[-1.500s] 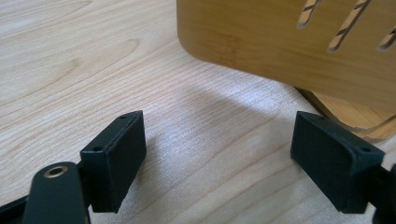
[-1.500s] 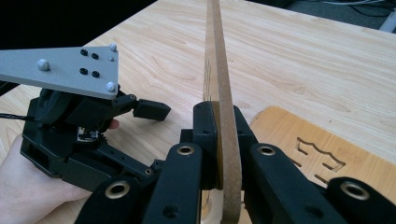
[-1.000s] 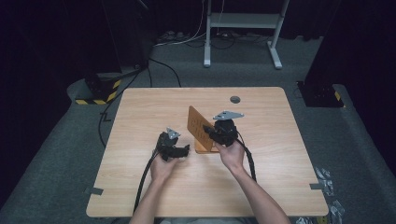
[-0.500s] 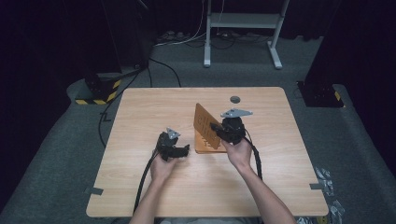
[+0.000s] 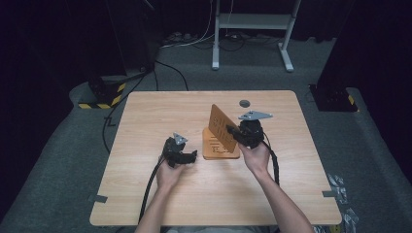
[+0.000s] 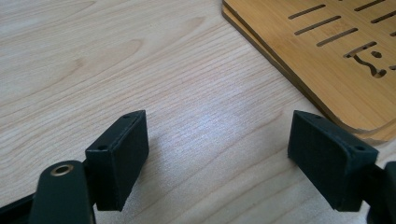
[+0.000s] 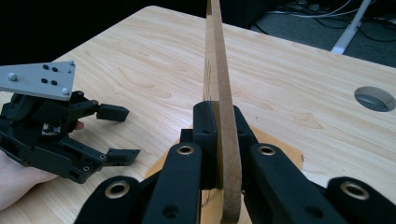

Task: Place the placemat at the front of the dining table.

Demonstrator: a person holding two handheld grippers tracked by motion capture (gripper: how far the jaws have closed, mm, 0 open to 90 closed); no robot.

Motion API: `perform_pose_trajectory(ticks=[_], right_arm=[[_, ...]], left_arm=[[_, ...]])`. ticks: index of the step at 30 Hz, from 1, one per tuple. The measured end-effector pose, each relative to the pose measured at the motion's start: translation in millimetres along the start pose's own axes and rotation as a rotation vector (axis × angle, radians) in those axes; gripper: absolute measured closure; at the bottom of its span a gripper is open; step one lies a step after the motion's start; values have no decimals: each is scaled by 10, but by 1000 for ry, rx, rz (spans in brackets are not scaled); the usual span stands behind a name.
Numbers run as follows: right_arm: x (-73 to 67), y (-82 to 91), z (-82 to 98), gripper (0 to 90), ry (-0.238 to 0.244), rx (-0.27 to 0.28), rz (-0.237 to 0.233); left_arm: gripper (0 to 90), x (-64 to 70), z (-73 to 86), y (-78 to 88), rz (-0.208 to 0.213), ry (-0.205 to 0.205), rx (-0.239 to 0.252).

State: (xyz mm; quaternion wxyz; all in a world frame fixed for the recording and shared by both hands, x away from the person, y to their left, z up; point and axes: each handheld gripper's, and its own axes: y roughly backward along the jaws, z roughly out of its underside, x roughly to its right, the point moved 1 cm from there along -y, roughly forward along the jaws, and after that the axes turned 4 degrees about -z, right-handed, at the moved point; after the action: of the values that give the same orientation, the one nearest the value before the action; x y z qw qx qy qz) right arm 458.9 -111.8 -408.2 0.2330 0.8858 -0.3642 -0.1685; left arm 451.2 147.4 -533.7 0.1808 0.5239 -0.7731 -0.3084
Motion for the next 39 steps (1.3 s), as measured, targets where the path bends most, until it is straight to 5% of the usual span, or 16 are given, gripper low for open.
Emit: perform_pose_trajectory(ticks=[39], right_arm=[[433, 411, 75, 866, -54, 36, 93]], left_arm=[[204, 0, 0, 0, 0, 0, -1]])
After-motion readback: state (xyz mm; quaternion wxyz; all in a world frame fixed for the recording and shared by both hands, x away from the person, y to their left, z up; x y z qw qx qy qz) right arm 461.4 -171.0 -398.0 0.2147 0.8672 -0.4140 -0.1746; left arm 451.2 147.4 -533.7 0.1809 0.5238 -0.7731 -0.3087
